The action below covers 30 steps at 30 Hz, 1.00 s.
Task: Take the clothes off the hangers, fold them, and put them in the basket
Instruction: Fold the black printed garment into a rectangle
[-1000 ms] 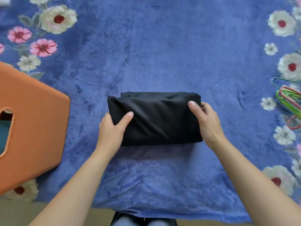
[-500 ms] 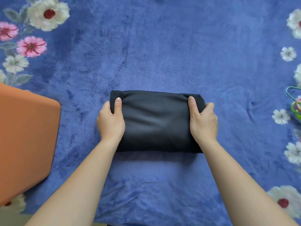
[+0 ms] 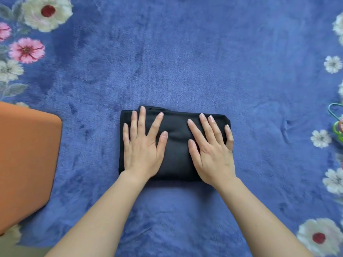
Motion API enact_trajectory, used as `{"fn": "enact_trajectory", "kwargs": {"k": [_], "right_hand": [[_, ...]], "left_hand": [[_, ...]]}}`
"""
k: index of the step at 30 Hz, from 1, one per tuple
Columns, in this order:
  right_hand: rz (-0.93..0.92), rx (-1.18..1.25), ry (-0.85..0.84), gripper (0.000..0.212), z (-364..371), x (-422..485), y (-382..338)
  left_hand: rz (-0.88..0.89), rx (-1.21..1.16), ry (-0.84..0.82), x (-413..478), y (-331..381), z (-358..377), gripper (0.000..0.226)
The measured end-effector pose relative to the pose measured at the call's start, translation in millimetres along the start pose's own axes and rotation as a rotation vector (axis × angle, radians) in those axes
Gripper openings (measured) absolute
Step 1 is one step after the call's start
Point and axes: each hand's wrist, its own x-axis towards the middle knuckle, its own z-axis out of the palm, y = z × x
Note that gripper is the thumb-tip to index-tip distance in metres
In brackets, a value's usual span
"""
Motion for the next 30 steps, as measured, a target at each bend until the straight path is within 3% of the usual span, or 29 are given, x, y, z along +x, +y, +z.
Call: {"fn": "enact_trajectory", "kwargs": {"k": [3, 6, 9, 11, 13, 16, 19, 25, 30], "right_hand": [[0.088, 0.099, 0.038, 0.051, -2, -6, 5], [0.275, 0.389, 0.086, 0.061, -13, -19, 12], [0.748, 0.8, 0.069, 0.077, -27, -37, 11], [1.045, 0.954, 0.037, 0.069, -30, -50, 8], [1.221, 1.11, 0.058, 0.055, -29, -63, -1], [1.408, 1.422, 0.081, 0.048, -25, -76, -25], [1.38, 1.756, -0.019, 0.057, -22, -79, -47], [1.251, 2.063, -0.109, 0.046, -35, -73, -59], [1.303, 1.909, -0.199, 0.051, -75, -65, -58]], "left_hand": [[-0.086, -0.037, 0.031, -2, -4, -5, 0.058], [-0.281, -0.158, 0.03, -7, -16, -17, 0.063], [-0.465, -0.468, 0.02, -18, -22, -31, 0.075], [-0.617, -0.701, -0.023, -22, -24, -38, 0.066], [-0.759, -0.834, -0.118, -24, -26, -42, 0.051], [-0.835, -0.94, -0.229, -23, -30, -49, 0.056], [-0.848, -1.119, -0.347, -28, -28, -58, 0.036], [-0.946, -1.466, -0.648, -85, -19, -50, 0.036], [-1.025, -1.641, -0.645, -140, -2, -74, 0.04]]}}
